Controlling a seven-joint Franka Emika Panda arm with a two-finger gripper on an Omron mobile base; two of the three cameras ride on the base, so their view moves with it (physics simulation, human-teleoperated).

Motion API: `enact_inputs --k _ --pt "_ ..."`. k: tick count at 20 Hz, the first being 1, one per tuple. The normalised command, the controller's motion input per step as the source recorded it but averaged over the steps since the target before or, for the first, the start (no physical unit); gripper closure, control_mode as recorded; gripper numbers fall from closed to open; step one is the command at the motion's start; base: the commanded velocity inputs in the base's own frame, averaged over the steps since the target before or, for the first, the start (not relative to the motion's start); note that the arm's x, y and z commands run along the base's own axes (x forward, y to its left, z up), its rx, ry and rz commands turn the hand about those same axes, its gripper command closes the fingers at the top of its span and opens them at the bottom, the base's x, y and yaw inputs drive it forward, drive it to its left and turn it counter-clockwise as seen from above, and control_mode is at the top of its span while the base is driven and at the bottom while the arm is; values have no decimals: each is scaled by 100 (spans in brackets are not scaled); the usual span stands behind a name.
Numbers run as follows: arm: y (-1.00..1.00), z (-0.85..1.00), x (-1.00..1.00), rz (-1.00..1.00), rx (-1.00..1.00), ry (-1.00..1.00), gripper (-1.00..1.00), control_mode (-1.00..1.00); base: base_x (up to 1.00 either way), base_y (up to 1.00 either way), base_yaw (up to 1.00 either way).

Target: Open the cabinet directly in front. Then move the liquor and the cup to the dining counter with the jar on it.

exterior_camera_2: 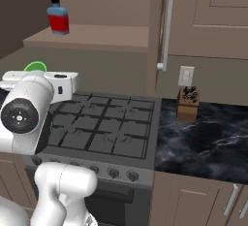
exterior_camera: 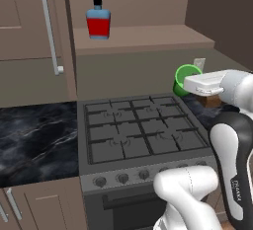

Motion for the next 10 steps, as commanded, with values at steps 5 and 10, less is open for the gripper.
enact_inputs --k 5,10 --pt "0 0 0 0 0 0 100 -100 0 0 0" --pt "0 0 0 0 0 2 100 -100 0 0 0"
